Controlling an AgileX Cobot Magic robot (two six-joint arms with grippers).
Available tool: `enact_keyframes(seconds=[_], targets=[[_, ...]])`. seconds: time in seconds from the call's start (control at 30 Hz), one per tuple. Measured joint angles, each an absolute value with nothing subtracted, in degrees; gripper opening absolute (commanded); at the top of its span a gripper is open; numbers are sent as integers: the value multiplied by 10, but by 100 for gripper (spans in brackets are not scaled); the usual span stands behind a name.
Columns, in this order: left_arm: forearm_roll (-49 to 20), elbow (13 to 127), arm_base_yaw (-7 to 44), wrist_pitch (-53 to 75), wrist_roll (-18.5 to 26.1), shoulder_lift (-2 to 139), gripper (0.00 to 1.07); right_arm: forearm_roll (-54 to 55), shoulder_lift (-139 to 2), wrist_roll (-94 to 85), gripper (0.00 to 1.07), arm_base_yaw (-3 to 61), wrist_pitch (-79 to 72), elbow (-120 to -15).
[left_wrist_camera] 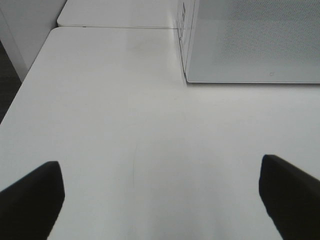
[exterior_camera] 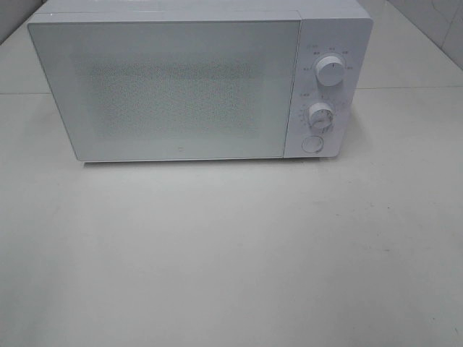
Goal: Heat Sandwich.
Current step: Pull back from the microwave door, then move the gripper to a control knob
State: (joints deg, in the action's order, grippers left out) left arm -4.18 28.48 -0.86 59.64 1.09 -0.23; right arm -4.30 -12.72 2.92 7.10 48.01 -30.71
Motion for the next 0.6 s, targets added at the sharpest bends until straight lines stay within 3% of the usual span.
enact_keyframes(seconds=[0.6], targets=[[-42,285,-9,596,11,-2,100,-43,-328,29,76,71,296,-307]])
